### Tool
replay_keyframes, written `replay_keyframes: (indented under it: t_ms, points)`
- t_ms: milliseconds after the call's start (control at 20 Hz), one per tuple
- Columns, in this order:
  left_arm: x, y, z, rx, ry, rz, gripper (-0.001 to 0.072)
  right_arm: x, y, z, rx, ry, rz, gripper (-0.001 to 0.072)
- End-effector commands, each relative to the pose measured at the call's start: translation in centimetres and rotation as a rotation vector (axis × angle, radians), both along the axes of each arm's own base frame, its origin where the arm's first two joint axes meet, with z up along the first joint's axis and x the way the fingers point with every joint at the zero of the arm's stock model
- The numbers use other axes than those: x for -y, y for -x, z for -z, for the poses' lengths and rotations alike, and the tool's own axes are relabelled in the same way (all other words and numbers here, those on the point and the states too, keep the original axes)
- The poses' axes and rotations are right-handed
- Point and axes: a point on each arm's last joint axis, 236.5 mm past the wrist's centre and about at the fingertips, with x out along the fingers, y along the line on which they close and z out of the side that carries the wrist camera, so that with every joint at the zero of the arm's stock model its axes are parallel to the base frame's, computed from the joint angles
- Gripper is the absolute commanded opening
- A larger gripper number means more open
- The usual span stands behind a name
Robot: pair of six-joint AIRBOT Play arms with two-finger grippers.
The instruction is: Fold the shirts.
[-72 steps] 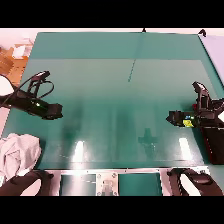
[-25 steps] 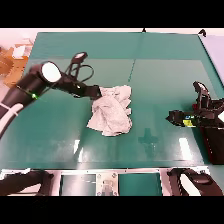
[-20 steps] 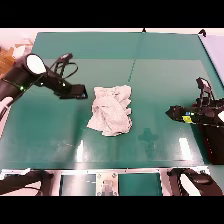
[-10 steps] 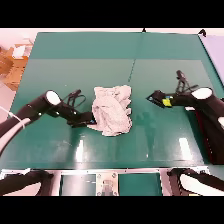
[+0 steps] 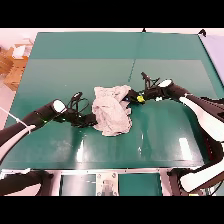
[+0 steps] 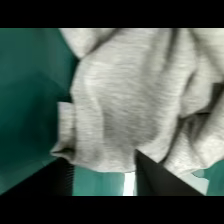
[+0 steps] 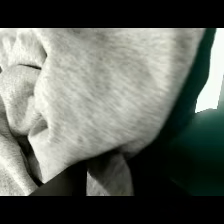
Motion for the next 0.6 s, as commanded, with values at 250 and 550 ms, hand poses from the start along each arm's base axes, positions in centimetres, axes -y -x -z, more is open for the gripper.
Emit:
replay_keyframes:
  t_ms: [250, 550]
  points:
    - [-0.3, -2.3, -0.9, 0.103, -0.021, -0.002, 0.002, 0.0, -0.2, -1.8, -0.022, -0.059, -0.043, 0.0014]
    - [-2.4, -6.0, -9.9, 0.341, -0.165, 0.133, 0.0019, 7.7, -2.9, -13.6, 0.133, -0.12, 0.048, 0.0014]
